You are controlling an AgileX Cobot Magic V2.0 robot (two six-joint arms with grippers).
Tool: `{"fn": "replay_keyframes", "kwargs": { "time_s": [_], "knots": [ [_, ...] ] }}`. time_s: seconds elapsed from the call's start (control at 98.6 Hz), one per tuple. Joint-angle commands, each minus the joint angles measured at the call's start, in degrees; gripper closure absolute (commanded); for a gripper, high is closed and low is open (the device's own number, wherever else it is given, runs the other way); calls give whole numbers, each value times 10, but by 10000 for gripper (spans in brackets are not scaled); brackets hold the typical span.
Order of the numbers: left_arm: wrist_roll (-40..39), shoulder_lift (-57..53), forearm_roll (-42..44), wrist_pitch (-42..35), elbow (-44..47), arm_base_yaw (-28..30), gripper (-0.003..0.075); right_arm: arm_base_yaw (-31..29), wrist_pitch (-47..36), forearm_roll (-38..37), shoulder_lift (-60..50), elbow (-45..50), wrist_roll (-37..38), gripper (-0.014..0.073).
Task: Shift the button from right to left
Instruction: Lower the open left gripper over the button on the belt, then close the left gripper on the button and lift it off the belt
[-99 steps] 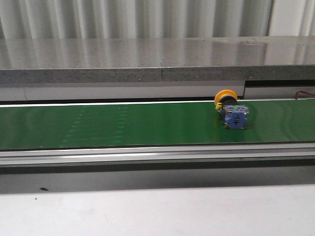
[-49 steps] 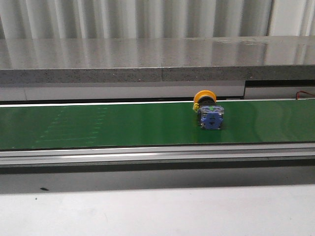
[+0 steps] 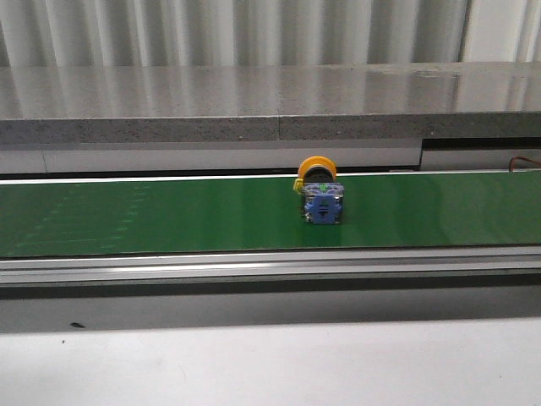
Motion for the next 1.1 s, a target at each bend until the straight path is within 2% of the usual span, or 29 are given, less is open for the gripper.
{"fn": "replay_keyframes", "kwargs": {
  "time_s": [0.0, 0.162, 0.335, 0.386, 0.589, 0.812, 1.086],
  "knots": [
    [-4, 42, -38, 19, -56, -40, 85, 0, -45, 3, 5, -14, -5, 661],
    [-14, 134, -71, 49, -130, -117, 85, 0, -46, 3, 5, -14, -5, 661],
    [-75, 237, -76, 99, -218, -167, 85, 0, -45, 3, 5, -14, -5, 661],
    [-97, 267, -79, 126, -247, -174, 85, 0, -45, 3, 5, -14, -5, 661],
    [-103, 374, -96, 200, -361, -193, 85, 0, -44, 3, 5, -14, -5, 661],
    [-138, 451, -96, 230, -447, -211, 85, 0, -44, 3, 5, -14, -5, 661],
    [-168, 509, -80, 232, -486, -213, 85, 0, -45, 3, 5, -14, -5, 661]
  ]
}}
